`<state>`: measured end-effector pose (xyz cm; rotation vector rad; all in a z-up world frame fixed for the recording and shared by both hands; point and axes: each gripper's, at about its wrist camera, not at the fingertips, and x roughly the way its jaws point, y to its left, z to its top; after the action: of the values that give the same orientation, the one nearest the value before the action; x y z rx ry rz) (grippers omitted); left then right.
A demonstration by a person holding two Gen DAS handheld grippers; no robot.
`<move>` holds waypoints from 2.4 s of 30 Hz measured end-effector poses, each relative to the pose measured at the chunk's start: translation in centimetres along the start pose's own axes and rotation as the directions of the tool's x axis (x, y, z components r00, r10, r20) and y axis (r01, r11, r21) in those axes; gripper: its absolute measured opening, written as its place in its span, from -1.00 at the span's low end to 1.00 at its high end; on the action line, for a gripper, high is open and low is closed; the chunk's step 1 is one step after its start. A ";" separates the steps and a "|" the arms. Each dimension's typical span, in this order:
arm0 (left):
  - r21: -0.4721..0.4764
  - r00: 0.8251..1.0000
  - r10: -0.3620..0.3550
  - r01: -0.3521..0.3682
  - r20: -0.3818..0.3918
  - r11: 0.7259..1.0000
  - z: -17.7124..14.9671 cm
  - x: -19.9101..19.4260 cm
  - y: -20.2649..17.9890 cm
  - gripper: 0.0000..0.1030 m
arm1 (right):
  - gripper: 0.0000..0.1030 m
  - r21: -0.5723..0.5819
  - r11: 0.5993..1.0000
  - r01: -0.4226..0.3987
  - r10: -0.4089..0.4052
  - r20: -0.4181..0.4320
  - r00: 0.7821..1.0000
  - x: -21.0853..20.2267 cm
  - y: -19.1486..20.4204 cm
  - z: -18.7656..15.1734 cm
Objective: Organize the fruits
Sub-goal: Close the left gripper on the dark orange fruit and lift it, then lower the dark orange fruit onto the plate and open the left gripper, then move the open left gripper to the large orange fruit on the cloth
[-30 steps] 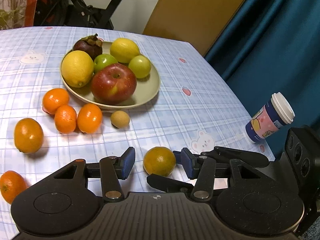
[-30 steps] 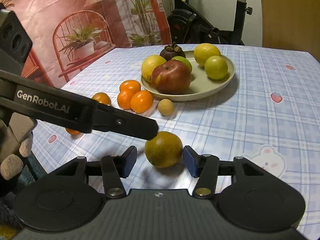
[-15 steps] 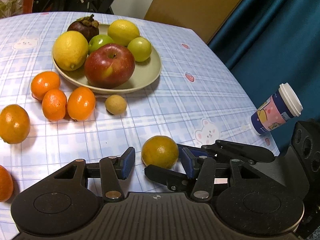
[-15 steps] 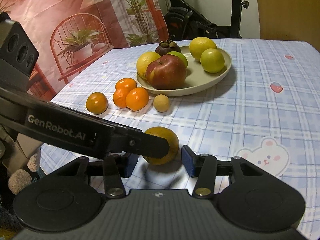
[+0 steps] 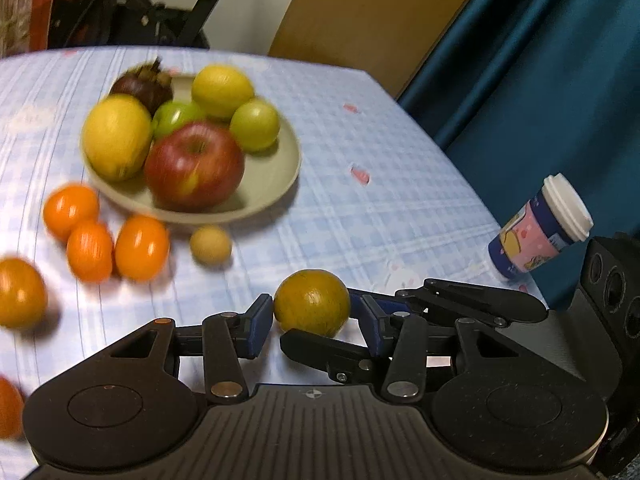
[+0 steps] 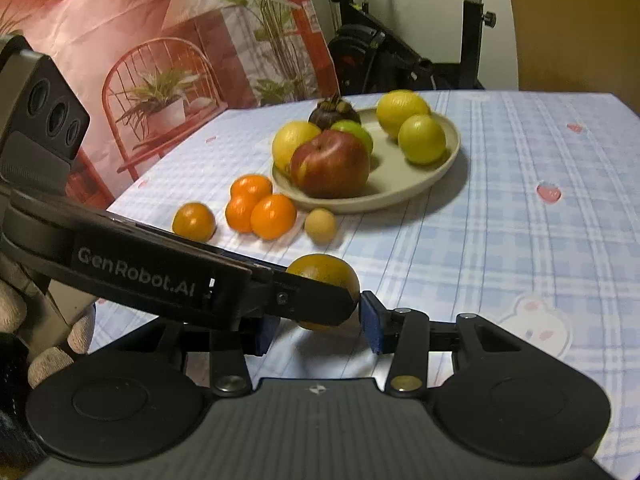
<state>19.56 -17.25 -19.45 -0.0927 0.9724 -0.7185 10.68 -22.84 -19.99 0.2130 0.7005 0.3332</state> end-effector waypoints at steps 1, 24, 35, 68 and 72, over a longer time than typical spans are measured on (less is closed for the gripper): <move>0.011 1.000 0.001 -0.001 0.011 1.000 0.5 -0.1 -0.2 -0.04 | -0.11 0.003 1.000 0.001 -0.001 0.010 1.000 -0.1 -0.2 0.4; 0.060 0.998 0.048 -0.050 0.036 0.997 10.3 4.5 1.6 -0.05 | -0.11 0.026 0.999 0.032 -0.034 0.049 0.998 5.2 -6.1 8.5; 0.087 0.996 0.084 -0.087 0.041 0.992 11.0 5.4 2.1 -0.01 | -0.11 0.048 0.999 0.019 -0.020 0.013 1.000 7.5 -7.1 9.0; -0.013 0.959 0.166 -0.167 0.229 0.986 5.6 -8.0 5.5 0.05 | 0.42 0.068 0.983 0.169 -0.174 0.062 0.983 2.7 -1.3 6.3; -0.024 0.946 0.216 -0.216 0.241 0.976 3.4 -10.9 6.3 0.05 | 0.42 0.082 0.982 0.173 -0.180 0.090 0.980 1.0 0.1 4.8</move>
<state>21.62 -6.73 -12.04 -0.0678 0.7337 -0.4928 14.52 -22.80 -16.95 0.2337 0.6306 0.1264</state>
